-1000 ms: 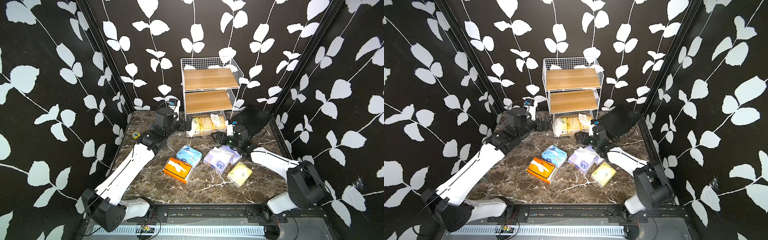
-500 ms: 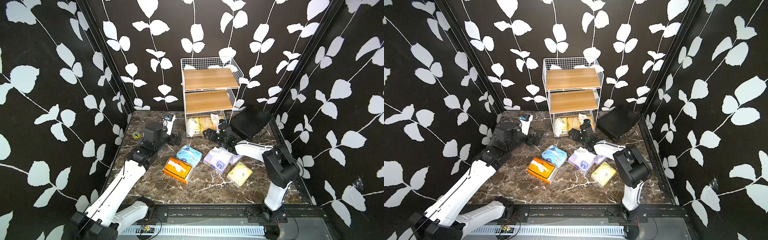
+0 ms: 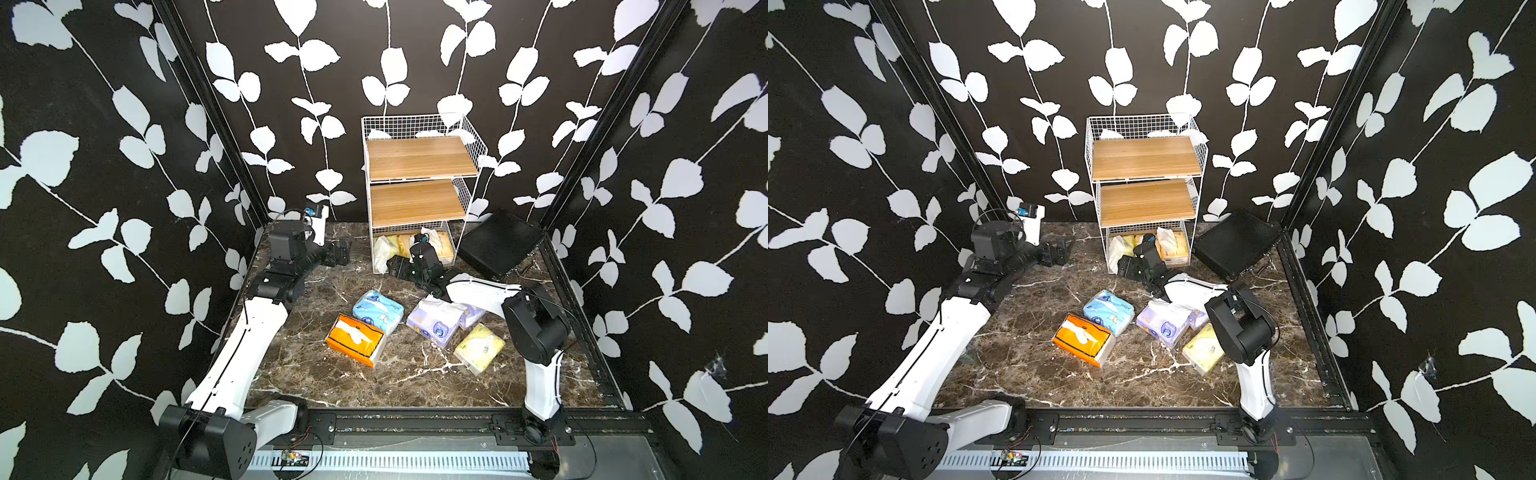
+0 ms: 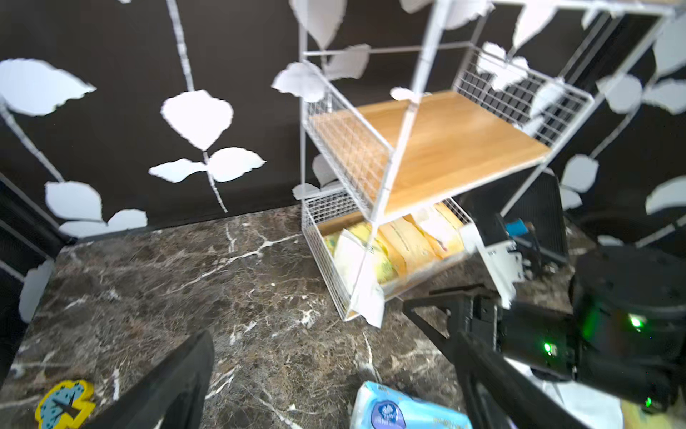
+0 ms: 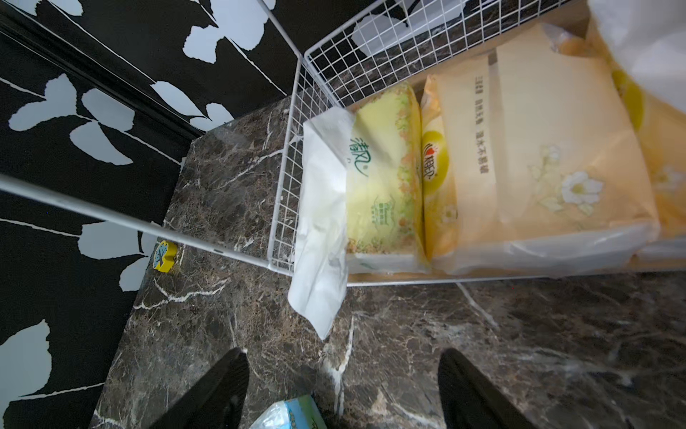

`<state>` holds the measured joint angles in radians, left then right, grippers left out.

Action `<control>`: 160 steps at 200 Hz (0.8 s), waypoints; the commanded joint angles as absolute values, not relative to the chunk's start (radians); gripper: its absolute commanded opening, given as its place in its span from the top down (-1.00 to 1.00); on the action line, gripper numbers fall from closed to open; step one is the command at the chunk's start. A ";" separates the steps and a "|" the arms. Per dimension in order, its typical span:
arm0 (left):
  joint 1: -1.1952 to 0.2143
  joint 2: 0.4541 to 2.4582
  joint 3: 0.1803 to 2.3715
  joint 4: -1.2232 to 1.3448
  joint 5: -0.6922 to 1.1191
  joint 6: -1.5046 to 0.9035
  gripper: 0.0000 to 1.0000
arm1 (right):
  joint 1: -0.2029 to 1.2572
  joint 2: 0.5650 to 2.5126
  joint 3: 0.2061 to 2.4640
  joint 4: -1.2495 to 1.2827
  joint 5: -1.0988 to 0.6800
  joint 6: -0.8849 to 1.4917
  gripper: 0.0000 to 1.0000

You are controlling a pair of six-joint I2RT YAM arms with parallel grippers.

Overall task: Remove the tissue boxes from the shelf
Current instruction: Pick up a box of tissues from the shelf.

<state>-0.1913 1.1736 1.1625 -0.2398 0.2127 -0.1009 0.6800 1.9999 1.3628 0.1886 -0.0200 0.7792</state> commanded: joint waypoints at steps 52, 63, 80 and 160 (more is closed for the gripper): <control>-0.179 1.140 1.121 -0.171 0.310 -0.149 -0.98 | 0.688 2.111 1.495 0.233 0.025 0.810 -0.47; -0.179 1.125 1.106 -0.161 0.301 -0.146 -0.98 | 0.688 2.095 1.479 0.250 0.063 0.795 -0.45; -0.181 1.115 1.093 -0.149 0.306 -0.155 -0.98 | 0.687 2.072 1.464 0.242 0.120 0.760 -0.41; -0.239 1.118 1.094 -0.180 0.252 -0.087 -0.98 | 0.646 2.173 1.577 0.249 0.031 0.750 -0.14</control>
